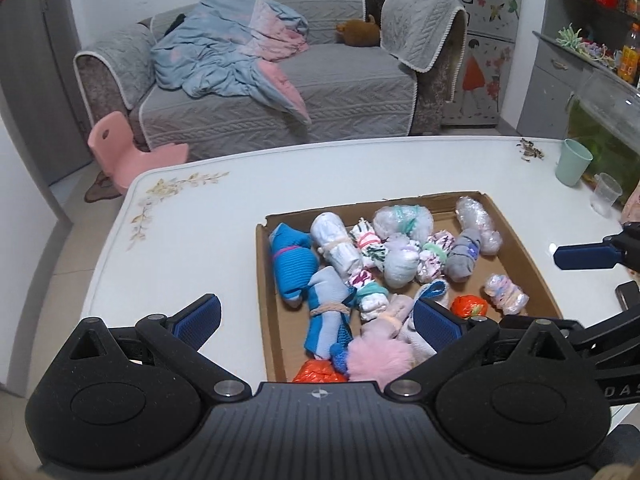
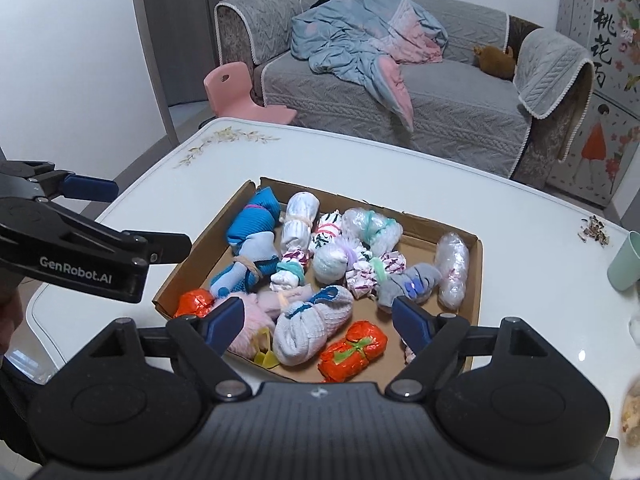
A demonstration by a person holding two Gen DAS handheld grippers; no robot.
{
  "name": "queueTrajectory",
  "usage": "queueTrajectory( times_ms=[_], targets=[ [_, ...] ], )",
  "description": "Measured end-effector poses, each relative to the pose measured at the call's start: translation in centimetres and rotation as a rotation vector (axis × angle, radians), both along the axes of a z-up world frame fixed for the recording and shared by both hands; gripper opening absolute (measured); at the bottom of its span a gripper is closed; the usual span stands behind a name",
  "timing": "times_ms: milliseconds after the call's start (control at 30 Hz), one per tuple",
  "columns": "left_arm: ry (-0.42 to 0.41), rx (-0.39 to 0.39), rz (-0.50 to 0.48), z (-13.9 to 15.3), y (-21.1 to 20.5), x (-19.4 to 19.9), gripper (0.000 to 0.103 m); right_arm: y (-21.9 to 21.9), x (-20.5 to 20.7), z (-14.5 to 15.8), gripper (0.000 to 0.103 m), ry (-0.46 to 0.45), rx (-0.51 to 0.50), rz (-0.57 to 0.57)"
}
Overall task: Organize objects
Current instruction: 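Lift both grippers up and away from the box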
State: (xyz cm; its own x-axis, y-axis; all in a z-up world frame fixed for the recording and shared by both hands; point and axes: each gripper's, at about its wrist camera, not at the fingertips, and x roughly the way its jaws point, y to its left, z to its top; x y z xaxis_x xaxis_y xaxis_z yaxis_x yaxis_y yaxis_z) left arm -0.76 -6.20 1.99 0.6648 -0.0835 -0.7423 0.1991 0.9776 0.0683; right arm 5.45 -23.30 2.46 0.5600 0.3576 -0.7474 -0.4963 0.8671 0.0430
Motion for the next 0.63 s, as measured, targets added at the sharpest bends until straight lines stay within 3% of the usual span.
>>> queueTrajectory(
  times_ms=[400,633],
  targets=[
    [0.007,-0.066,-0.02,0.29,0.14,-0.43,0.103,0.2,-0.45,-0.31,0.079,0.0,-0.029,-0.009],
    [-0.013,-0.045,-0.036,0.25,-0.17,-0.77,0.103,0.25,-0.57,-0.61,0.079,0.004,-0.033,-0.008]
  ],
)
